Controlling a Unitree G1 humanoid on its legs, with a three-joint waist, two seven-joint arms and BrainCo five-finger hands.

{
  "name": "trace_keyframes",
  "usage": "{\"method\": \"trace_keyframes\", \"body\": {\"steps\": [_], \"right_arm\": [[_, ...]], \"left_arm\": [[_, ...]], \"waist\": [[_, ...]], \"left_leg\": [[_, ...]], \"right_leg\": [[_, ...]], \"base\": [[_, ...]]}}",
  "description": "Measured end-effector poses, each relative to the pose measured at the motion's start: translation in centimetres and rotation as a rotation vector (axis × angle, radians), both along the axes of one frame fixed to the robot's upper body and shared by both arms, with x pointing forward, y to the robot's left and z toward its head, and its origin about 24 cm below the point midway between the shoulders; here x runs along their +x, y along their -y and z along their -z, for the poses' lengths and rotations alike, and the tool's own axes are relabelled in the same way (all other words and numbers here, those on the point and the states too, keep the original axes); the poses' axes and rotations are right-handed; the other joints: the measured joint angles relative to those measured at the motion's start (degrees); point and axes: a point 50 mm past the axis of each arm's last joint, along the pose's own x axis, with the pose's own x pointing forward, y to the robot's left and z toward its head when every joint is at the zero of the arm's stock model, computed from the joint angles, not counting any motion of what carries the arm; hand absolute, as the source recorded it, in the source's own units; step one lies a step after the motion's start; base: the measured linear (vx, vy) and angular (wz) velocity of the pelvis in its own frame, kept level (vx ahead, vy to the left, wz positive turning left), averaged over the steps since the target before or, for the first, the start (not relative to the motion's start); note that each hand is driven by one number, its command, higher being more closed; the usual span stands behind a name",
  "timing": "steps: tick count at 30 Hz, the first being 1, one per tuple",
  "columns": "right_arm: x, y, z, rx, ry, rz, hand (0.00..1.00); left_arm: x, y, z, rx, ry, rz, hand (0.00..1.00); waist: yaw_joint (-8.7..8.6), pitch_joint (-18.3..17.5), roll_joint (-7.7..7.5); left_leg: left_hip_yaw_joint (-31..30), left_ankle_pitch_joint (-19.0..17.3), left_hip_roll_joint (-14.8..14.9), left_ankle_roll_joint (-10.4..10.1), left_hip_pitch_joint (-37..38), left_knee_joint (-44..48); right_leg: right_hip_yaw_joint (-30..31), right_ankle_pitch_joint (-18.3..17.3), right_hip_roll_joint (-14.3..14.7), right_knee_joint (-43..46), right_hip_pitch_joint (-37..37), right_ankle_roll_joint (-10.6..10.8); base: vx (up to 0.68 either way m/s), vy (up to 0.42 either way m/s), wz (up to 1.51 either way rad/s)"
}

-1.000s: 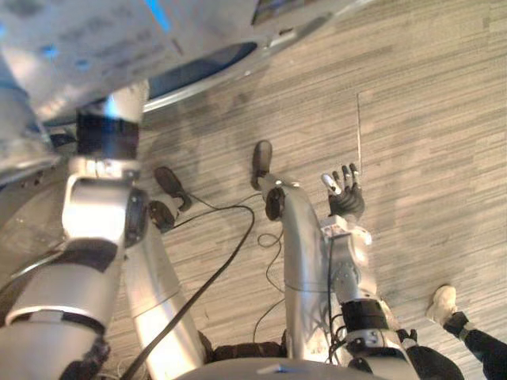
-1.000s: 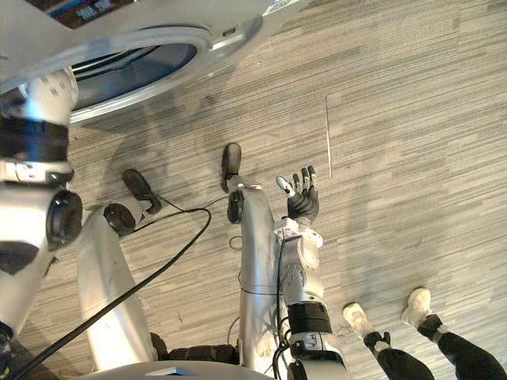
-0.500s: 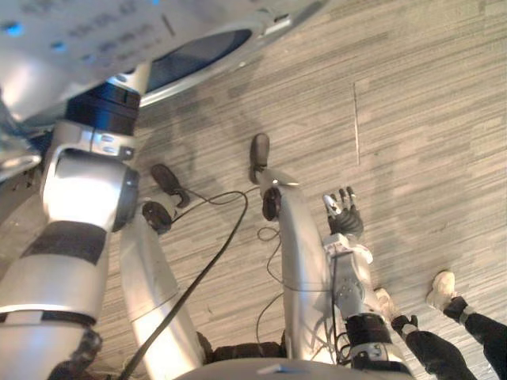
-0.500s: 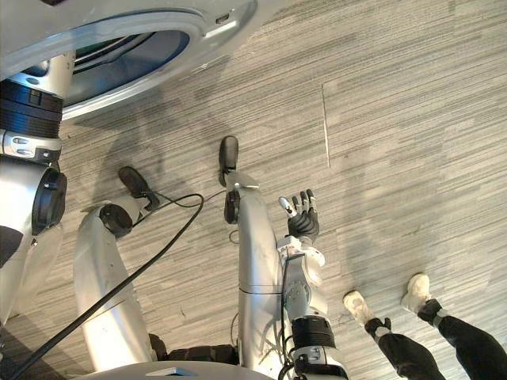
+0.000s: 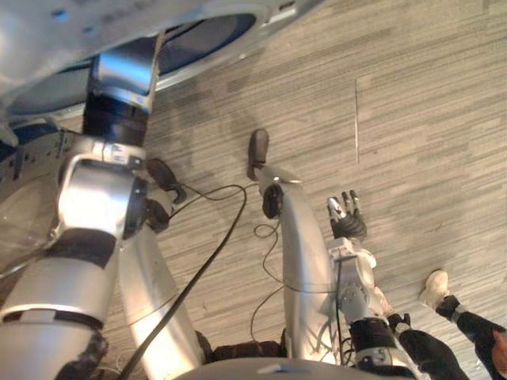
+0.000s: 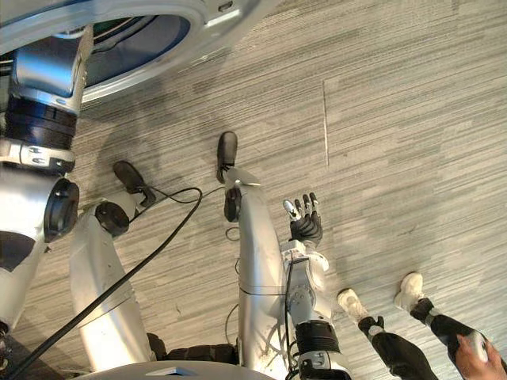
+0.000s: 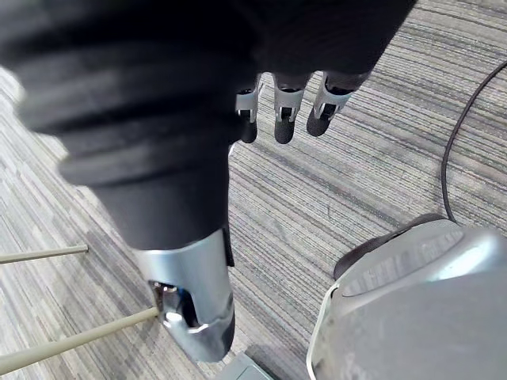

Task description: Pick up the laundry basket with both hands and put the clothes into the washing machine.

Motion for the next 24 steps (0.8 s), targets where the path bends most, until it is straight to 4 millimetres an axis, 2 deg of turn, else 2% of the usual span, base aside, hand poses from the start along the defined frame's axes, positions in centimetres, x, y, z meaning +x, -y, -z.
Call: {"method": "trace_keyframes", "body": {"steps": [2, 4, 6, 8, 10, 12, 13, 15, 16, 19, 21, 22, 24], "right_arm": [[0.0, 0.1, 0.0, -0.002, -0.002, 0.002, 0.00], [-0.1, 0.3, 0.1, -0.007, -0.002, 0.011, 0.00], [-0.1, 0.4, 0.1, -0.009, -0.005, 0.016, 0.00], [-0.2, 0.5, 0.1, -0.020, -0.010, 0.017, 0.00], [-0.5, 0.5, 0.3, -0.032, -0.020, 0.015, 0.00], [-1.1, 0.9, 0.9, -0.071, -0.059, 0.029, 0.00], [-1.3, 0.9, 1.1, -0.071, -0.068, 0.034, 0.00], [-1.9, 0.8, 1.8, -0.058, -0.107, 0.045, 0.00], [-2.0, 0.7, 2.0, -0.055, -0.117, 0.043, 0.00], [-2.4, 0.2, 3.0, -0.083, -0.169, 0.018, 0.00], [-3.3, 0.5, 4.4, -0.115, -0.245, 0.011, 0.00], [-3.5, 0.5, 4.8, -0.116, -0.264, 0.010, 0.00], [-4.9, 0.5, 7.2, -0.105, -0.376, 0.005, 0.00]], "left_arm": [[0.7, -0.4, 1.8, -0.047, -0.057, 0.009, 0.00], [1.6, -0.6, 5.1, -0.194, -0.143, 0.080, 0.00], [1.6, -0.3, 7.1, -0.335, -0.160, 0.201, 0.00], [0.5, 0.5, 8.3, -0.359, -0.110, 0.286, 0.00], [-0.9, 1.2, 10.5, -0.370, -0.078, 0.339, 0.00], [-3.0, 1.9, 14.8, -0.440, -0.097, 0.393, 0.00], [-3.5, 2.0, 16.0, -0.460, -0.110, 0.396, 0.00], [-5.8, 2.0, 19.8, -0.511, -0.160, 0.405, 0.00], [-6.9, 2.0, 20.8, -0.520, -0.170, 0.412, 0.00], [-9.7, 3.5, 23.4, -0.537, -0.218, 0.532, 0.00], [-11.3, 6.1, 25.8, -0.548, -0.317, 0.673, 0.00], [-11.5, 6.6, 26.4, -0.546, -0.345, 0.705, 0.00], [-11.4, 7.7, 30.2, -0.545, -0.515, 0.737, 0.00]], "waist": [[-0.01, 0.00, 0.00], [0.18, 0.00, 0.00], [0.14, 0.03, 0.06], [0.46, 0.04, 0.08], [1.04, 0.06, 0.12], [1.88, 0.05, 0.14], [2.24, 0.05, 0.15], [3.44, -0.01, 0.22], [3.93, -0.05, 0.29], [5.00, -0.52, 1.27], [5.72, -2.27, 3.11], [5.91, -2.97, 3.20], [6.63, -5.15, 4.07]], "left_leg": [[-0.17, 0.48, -0.43, -0.07, -0.03, -0.50], [-0.66, 1.09, -0.99, -0.11, -0.07, -1.18], [-0.84, 1.71, -1.56, -0.15, 0.20, -1.91], [-1.00, 2.54, -2.01, 0.37, 1.08, -2.56], [-1.20, 2.83, -2.62, 0.13, 3.47, -3.62], [-0.65, 4.19, -3.96, -0.26, 8.82, -7.54], [-0.46, 4.45, -4.17, -0.57, 10.48, -8.72], [0.10, 6.28, -5.96, -1.04, 17.16, -14.56], [0.56, 6.46, -6.36, -1.19, 19.82, -16.58], [0.85, 7.46, -7.73, -1.74, 28.03, -21.94], [1.11, 8.98, -8.52, -1.62, 34.69, -25.64], [1.30, 9.11, -9.12, -1.66, 36.42, -26.79], [2.82, 10.15, -10.16, -1.56, 44.85, -31.27]], "right_leg": [[-0.35, -0.06, -0.46, 0.04, 0.03, -0.07], [-0.84, -0.23, -0.85, 0.11, 0.22, -0.25], [-1.23, -0.33, -1.38, 0.14, 0.48, -0.38], [-1.61, -0.50, -1.84, 0.18, 1.47, -0.65], [-1.91, -0.71, -2.26, 0.06, 3.72, -1.03], [-2.30, -1.03, -2.93, -2.05, 8.44, -0.92], [-2.42, -1.02, -2.94, -2.88, 9.96, -0.93], [-2.76, -0.95, -3.57, -6.10, 15.69, -0.90], [-2.92, -0.96, -3.62, -7.61, 18.07, -1.00], [-3.76, -0.82, -3.93, -11.46, 26.00, -0.84], [-4.87, -0.70, -4.27, -14.12, 32.88, -0.33], [-4.85, -0.73, -4.59, -14.64, 34.19, -0.26], [-4.63, -0.64, -4.82, -17.64, 41.57, 0.14]], "base": [[-0.03, -0.025, 0.17], [-0.05, -0.041, 0.18], [-0.04, -0.039, 0.22], [-0.03, -0.035, 0.20], [-0.03, -0.039, 0.23], [-0.03, -0.066, 0.34], [-0.03, -0.084, 0.30], [-0.03, -0.124, 0.35], [0.00, -0.125, 0.28], [0.05, -0.065, 0.21], [0.09, -0.028, 0.23], [0.10, -0.001, 0.16], [0.15, 0.003, 0.01]]}}
